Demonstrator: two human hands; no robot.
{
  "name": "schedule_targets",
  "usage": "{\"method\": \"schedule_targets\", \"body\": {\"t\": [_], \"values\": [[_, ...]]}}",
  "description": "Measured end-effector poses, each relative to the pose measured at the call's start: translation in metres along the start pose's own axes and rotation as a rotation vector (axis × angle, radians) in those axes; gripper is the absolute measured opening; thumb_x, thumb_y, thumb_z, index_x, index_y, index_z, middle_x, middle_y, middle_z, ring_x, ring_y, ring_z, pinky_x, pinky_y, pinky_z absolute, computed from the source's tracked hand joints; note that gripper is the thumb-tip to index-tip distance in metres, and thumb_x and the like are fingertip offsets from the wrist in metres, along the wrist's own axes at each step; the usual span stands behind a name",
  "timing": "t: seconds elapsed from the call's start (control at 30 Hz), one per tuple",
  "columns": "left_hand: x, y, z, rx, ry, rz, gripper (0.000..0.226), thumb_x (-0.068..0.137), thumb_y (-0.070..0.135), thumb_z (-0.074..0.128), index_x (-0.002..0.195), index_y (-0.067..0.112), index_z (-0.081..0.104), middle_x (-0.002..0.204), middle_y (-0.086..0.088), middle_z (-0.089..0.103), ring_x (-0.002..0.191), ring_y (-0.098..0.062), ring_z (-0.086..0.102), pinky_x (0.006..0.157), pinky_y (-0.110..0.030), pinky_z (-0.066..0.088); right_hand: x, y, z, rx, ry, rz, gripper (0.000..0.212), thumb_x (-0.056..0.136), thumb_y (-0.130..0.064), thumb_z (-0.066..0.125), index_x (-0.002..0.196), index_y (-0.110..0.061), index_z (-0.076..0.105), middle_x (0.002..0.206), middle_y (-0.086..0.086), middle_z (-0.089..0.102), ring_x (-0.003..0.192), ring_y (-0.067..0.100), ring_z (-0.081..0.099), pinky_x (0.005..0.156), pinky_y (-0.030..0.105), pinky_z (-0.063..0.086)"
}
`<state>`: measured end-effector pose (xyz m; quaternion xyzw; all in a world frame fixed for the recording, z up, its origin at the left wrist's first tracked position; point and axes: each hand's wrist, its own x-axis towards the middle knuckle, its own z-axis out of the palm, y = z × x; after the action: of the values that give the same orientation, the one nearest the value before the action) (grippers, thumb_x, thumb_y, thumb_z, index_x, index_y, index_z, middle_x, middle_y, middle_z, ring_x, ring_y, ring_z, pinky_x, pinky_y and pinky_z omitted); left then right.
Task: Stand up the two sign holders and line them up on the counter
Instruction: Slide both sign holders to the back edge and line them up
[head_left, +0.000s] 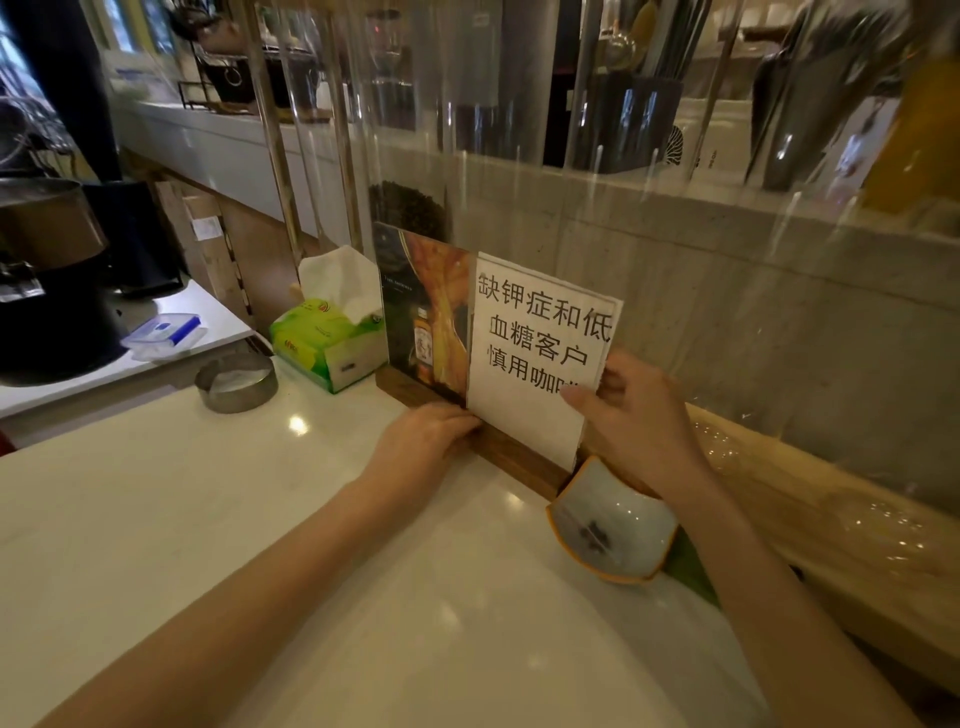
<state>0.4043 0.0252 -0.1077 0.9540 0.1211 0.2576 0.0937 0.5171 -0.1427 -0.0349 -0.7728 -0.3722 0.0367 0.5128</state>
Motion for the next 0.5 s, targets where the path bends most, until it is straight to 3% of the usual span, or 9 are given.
{"method": "schedule_targets", "body": {"t": [0.13, 0.27, 0.37, 0.5], "values": [[0.0006, 0.0035, 0.0054, 0.041, -0.044, 0.0, 0.034, 0.079, 0.0, 0.059, 0.11, 0.01, 0.064, 0.119, -0.015, 0.065, 0.113, -0.032, 0.059, 0.094, -0.044, 0.05, -0.0006, 0.0003, 0.0049, 0.021, 0.033, -0.003, 0.024, 0.083, -0.006, 0.061, 0.106, -0.009, 0.064, 0.111, 0.006, 0.07, 0.09, 0.007, 0.061, 0.07, 0.012, 0.048], [0.0009, 0.002, 0.0006, 0.134, -0.016, 0.081, 0.034, 0.06, -0.003, 0.075, 0.092, 0.011, 0.072, 0.096, -0.013, 0.075, 0.089, -0.03, 0.071, 0.072, -0.043, 0.059, -0.0006, 0.0011, 0.0086, 0.022, 0.084, 0.004, 0.023, 0.082, -0.005, 0.062, 0.105, -0.008, 0.064, 0.11, 0.009, 0.071, 0.097, 0.016, 0.066, 0.076, 0.023, 0.052], [0.0022, 0.0001, 0.0001, 0.171, -0.011, 0.102, 0.033, 0.051, 0.001, 0.082, 0.08, 0.013, 0.074, 0.083, -0.008, 0.078, 0.077, -0.024, 0.073, 0.058, -0.037, 0.06, -0.0014, 0.0028, 0.0093, 0.023, 0.088, -0.009, 0.023, 0.082, -0.005, 0.062, 0.106, -0.006, 0.063, 0.111, 0.009, 0.07, 0.093, 0.01, 0.063, 0.067, 0.009, 0.05], [0.0018, -0.0009, 0.0023, 0.162, -0.007, 0.094, 0.032, 0.051, 0.001, 0.082, 0.08, 0.013, 0.075, 0.083, -0.008, 0.078, 0.077, -0.024, 0.073, 0.059, -0.037, 0.06, -0.0025, 0.0036, 0.0099, 0.014, 0.102, -0.012, 0.024, 0.082, -0.006, 0.063, 0.107, -0.006, 0.063, 0.114, 0.008, 0.069, 0.093, 0.007, 0.06, 0.058, 0.002, 0.046]]}}
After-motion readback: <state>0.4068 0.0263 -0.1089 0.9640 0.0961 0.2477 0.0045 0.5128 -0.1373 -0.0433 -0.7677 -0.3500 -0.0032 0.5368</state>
